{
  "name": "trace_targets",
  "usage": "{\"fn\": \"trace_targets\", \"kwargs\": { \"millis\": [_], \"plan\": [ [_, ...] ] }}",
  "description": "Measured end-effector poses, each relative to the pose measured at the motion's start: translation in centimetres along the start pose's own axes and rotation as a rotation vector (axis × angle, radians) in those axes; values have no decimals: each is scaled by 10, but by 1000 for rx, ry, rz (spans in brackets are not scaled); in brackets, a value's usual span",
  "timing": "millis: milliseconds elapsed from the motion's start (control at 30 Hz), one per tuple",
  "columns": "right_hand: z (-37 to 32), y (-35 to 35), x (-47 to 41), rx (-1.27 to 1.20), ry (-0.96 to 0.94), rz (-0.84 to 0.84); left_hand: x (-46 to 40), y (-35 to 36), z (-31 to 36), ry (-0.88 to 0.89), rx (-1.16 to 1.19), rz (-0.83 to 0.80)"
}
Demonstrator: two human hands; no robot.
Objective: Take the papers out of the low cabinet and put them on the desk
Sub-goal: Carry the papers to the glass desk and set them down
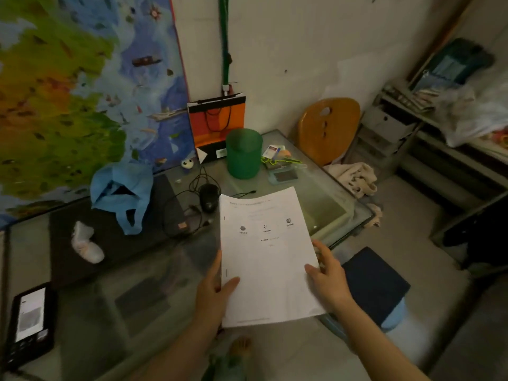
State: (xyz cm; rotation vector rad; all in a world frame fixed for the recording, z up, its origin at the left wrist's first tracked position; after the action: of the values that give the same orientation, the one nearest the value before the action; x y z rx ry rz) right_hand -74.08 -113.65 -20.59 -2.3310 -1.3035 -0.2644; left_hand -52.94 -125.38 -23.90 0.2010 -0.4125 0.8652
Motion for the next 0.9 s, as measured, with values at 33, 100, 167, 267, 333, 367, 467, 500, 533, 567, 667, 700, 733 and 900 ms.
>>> {"fn": "trace_targets", "kwargs": {
  "millis": [33,100,167,267,333,367,467,500,533,567,667,700,733,900],
  "plan": [
    [0,-8,-14,3,16,-3,-15,5,1,-30,22,-11],
    [0,-21,-40,17,50,-7,-39,16,7,-83,60,-15],
    [-3,-33,-68,70,61,-16,-64,25,13,-113,66,-8],
    [-2,-45,-110,130,59,-52,-99,35,13,-145,69,40],
    [-1,-52,-138,153,62,-95,-118,42,12,-185,64,78],
    [0,-55,-152,163,70,-117,-126,47,12,-209,56,88],
    [7,-68,-189,221,112,-181,-149,68,13,-228,43,128],
    [10,-73,-200,248,120,-199,-153,76,14,-239,34,156],
    [12,-78,-211,278,121,-216,-157,82,14,-251,20,191],
    [15,-83,-221,312,124,-233,-162,89,13,-266,10,226],
    [26,-92,-244,381,146,-300,-171,102,4,-309,-33,312],
    [31,-94,-248,409,152,-322,-172,106,1,-323,-54,337],
    [35,-94,-252,435,149,-344,-172,109,-3,-337,-82,359],
    [46,-92,-264,563,80,-427,-175,119,-22,-414,-196,416]
  ]
}}
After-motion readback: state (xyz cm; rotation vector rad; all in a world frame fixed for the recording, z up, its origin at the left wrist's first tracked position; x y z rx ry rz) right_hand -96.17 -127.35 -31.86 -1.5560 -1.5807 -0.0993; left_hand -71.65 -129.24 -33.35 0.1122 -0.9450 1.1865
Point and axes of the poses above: each hand's wrist, its own x-axis away from the middle knuckle, its own y-axis out of the palm, z = x × y, the point moved 8 cm from there along -x, towards the middle knuckle, and after that the axes turned 10 degrees about -z, right-handed, at the moved point
